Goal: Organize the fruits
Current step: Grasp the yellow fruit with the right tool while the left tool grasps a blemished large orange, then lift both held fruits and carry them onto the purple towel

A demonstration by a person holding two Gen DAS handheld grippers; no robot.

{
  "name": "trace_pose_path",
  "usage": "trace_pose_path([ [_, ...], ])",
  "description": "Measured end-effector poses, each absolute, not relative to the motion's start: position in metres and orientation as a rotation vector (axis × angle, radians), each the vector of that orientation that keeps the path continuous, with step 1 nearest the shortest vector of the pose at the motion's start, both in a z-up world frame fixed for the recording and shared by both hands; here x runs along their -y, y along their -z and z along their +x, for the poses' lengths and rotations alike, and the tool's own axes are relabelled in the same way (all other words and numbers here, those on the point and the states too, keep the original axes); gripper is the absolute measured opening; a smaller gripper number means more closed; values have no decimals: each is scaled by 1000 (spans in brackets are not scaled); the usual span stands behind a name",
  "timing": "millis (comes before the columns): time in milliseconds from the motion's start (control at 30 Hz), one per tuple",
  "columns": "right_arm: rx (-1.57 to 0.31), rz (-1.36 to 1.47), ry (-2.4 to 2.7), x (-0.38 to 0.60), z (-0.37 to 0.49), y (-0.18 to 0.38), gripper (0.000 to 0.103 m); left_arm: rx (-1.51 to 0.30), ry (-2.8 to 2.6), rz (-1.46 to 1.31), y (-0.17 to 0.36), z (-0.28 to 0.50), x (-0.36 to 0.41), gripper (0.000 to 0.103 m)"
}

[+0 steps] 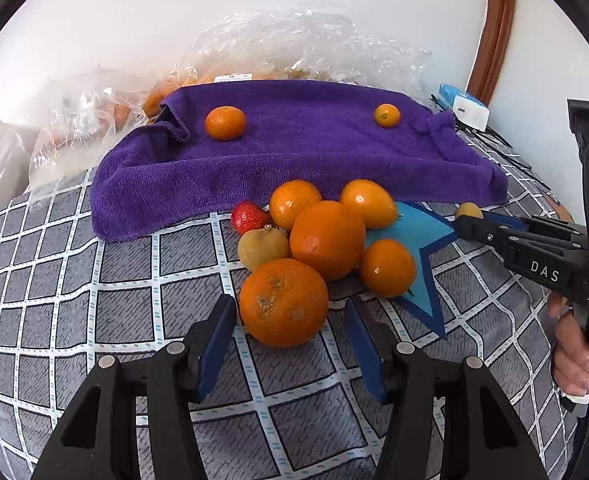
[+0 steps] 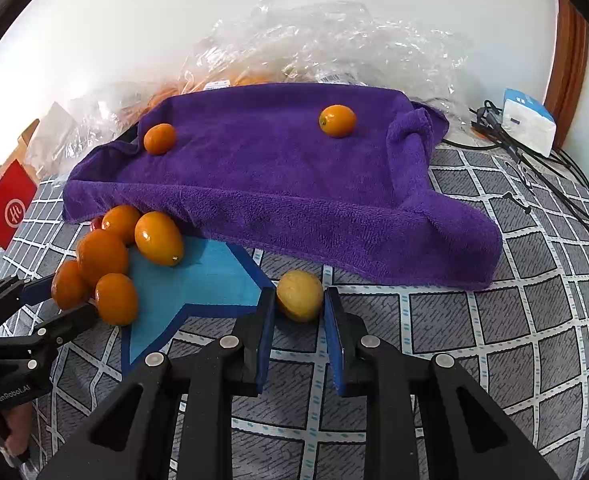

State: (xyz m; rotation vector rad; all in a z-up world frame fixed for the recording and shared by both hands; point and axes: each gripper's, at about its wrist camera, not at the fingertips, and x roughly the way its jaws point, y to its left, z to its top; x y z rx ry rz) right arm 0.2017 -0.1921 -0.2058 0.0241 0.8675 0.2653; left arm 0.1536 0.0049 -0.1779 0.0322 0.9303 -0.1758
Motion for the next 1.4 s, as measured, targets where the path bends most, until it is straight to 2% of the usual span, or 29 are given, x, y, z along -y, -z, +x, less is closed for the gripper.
trace_pose_path([
  [100, -861, 28, -267, 192, 201, 206, 25, -923, 186, -20, 177, 156, -11, 54],
  [133, -859, 27, -266, 192, 201, 206, 25, -918, 187, -43, 177, 156, -14, 50],
  [167, -857, 27, -267, 192, 200, 206, 25, -915, 184, -55, 177, 158, -15, 42],
  [233, -851, 30, -266, 192, 199, 207, 24, -909, 181, -83, 178, 158, -19, 39],
  [1167, -666, 58, -271, 196, 180, 181, 24, -723, 197, -280, 149, 147, -51, 39],
  [1400, -637, 55, -235, 199, 179, 175, 24, -671, 185, -249, 141, 143, -51, 39],
])
